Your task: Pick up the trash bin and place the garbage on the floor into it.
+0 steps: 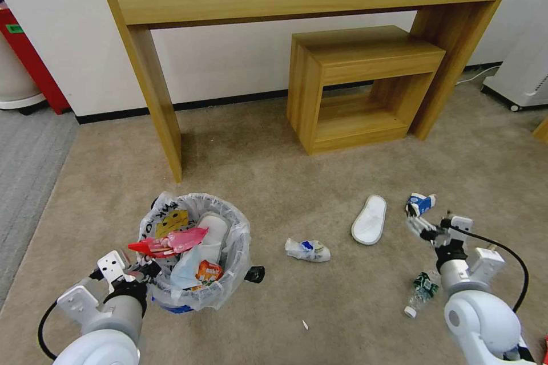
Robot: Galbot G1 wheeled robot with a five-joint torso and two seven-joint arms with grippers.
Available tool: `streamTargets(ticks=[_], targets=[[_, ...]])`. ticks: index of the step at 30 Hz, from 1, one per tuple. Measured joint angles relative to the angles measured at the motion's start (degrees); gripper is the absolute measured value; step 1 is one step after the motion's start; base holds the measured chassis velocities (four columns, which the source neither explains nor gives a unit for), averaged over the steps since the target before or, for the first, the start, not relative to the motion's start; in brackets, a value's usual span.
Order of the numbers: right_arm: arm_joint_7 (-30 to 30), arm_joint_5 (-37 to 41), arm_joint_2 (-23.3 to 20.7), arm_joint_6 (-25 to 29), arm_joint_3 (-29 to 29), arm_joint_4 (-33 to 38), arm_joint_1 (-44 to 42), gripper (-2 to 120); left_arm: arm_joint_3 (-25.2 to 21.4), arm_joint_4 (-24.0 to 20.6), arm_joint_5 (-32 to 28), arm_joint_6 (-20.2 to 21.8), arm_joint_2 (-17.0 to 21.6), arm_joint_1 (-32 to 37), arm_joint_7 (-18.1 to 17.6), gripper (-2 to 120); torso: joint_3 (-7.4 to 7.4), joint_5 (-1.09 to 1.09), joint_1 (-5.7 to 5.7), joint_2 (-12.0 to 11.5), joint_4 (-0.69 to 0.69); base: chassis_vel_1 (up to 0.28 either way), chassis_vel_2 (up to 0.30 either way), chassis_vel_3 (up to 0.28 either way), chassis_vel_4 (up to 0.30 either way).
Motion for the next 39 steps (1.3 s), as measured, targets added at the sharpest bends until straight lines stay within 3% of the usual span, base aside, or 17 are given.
streamTargets(ticks=[3, 4, 5, 9, 16, 30, 39], targets=[[1.3, 2.0, -0.4, -3.0, -0.2, -1.6, 1.0, 100, -0.2, -0.1, 0.0, -0.1, 0.0, 0.3, 0.2, 0, 0.0, 0.0, 0.0, 0.0, 0.0, 0.0, 0.0, 0.0, 0.0], [4.1, 6.6, -0.3, -8.3, -1.0, -4.3, 2.8, 100, -0.3, -0.2, 0.0, -0.4, 0.0, 0.6, 0.3, 0, 0.0, 0.0, 0.0, 0.0, 0.0, 0.0, 0.0, 0.0, 0.0], [5.0, 7.8, 0.0, -9.9, -1.5, -5.7, 3.6, 100, -0.3, -0.3, 0.0, -0.4, -0.1, 0.6, 0.3, 0, 0.0, 0.0, 0.0, 0.0, 0.01, 0.0, 0.0, 0.0, 0.0], [5.4, 5.9, 1.0, -12.9, -3.7, -12.1, 6.4, 100, -0.3, -0.6, -0.1, -0.4, -0.1, 0.8, 0.4, 0, 0.0, 0.01, 0.0, 0.0, 0.01, 0.0, 0.0, 0.0, 0.0], [3.4, -0.1, 0.4, -13.5, -5.1, -25.3, 11.7, 100, -0.4, -0.9, -0.1, -0.6, 0.0, 1.3, 0.4, 0, 0.0, 0.0, 0.0, 0.0, 0.01, 0.0, 0.0, 0.0, 0.0], [-0.1, -3.8, 0.8, -12.0, -4.4, -33.6, 13.2, 100, -0.2, -1.5, 0.0, -0.7, 0.2, 1.8, 0.4, 0, 0.0, 0.0, 0.0, 0.0, 0.01, 0.0, 0.0, 0.0, 0.0], [-1.3, -5.2, 0.5, -10.8, -4.3, -33.9, 12.5, 74, -0.2, -2.0, 0.0, -0.7, 0.3, 2.3, 0.2, 0, 0.0, -0.01, 0.0, 0.0, 0.0, 0.0, 0.0, 0.0, 0.0]])
